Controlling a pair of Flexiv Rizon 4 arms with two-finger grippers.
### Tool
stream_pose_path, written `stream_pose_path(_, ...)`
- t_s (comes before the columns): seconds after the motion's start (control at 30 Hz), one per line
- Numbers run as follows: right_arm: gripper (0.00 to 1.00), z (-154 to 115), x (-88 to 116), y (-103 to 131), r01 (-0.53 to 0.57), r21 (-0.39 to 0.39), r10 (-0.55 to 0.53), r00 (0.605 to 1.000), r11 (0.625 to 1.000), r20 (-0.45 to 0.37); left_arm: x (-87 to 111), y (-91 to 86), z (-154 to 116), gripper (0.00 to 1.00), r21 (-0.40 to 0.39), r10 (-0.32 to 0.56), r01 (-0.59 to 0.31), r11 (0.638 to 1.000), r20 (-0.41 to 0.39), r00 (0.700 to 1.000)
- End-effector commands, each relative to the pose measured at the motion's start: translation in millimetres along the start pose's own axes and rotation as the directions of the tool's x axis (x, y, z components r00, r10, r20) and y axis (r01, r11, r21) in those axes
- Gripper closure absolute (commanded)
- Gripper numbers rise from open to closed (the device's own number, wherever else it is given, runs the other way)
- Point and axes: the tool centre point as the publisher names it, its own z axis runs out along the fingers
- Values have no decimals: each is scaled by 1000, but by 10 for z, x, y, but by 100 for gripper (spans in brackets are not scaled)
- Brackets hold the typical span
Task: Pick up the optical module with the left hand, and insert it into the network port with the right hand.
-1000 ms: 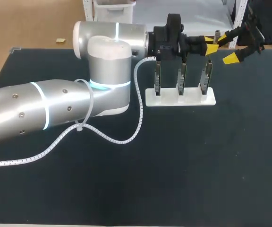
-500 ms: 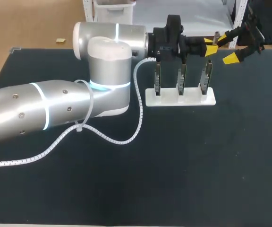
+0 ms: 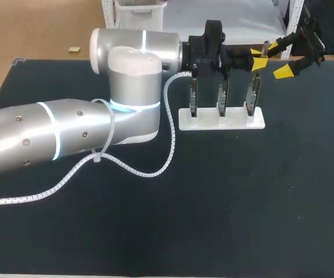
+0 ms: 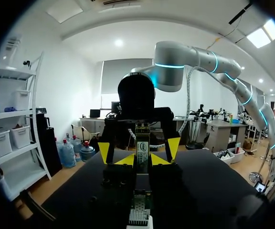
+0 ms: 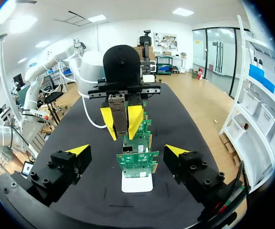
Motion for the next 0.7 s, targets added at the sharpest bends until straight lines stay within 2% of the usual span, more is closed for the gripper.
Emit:
stream_pose_path(0.03,0,3,-2,18,0,5,0,1000,1000,-1,3,-30,-12,100,-10,-2,2,1000,0,1000)
stream_pose_path(0.7,0,3,-2,18,0,5,0,1000,1000,-1,32,-3,-21,100,-28,-9,9,1000,1,1000)
